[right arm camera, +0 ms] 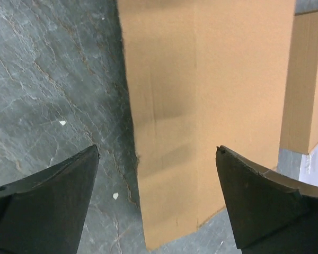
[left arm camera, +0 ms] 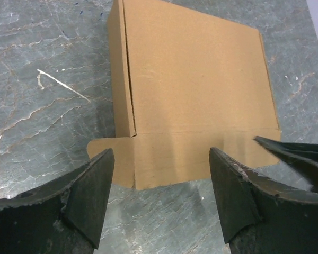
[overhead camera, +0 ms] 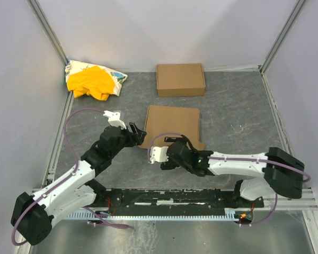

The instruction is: Fold the paper box

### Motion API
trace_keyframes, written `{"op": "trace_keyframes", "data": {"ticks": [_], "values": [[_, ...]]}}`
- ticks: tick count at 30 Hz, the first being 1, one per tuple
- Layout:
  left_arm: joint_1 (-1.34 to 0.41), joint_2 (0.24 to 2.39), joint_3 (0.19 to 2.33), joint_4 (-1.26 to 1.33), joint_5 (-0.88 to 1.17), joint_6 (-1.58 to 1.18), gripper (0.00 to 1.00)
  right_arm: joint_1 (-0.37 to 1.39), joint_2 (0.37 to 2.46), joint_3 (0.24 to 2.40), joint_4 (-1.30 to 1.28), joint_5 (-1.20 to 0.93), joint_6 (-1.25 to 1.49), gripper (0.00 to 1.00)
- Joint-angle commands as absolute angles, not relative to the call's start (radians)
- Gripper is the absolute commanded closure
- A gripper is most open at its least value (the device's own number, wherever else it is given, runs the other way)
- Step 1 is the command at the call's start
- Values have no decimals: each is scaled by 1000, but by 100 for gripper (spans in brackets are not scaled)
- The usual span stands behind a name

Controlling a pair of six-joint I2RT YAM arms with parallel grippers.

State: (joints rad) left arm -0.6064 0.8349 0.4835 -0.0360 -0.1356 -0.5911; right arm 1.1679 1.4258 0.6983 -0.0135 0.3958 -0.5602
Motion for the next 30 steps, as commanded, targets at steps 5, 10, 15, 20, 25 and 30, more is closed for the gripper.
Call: {"op": "trace_keyframes", "data": {"ticks": [5,10,15,20,25,30], "values": [[-609,865,375,220,-239,-616,14,1164,1056,766,-199,494,-140,0],[-607,936,312,383,-193,-588,13,1033,951,800,-396,575,271,0],[-607,1019,356,408,-144,-546,12,827,1065,852,-545,367,529,0],[-607,1050,415,332,-90,-524,9,744,1086,807,-517,277,637,1],[-608,1060,413,351,-62,-527,9,708,1128,785,-524,244,667,1],[-607,1146,470,299,-29,-506,9,703,1199,774,-506,217,675,1]]}}
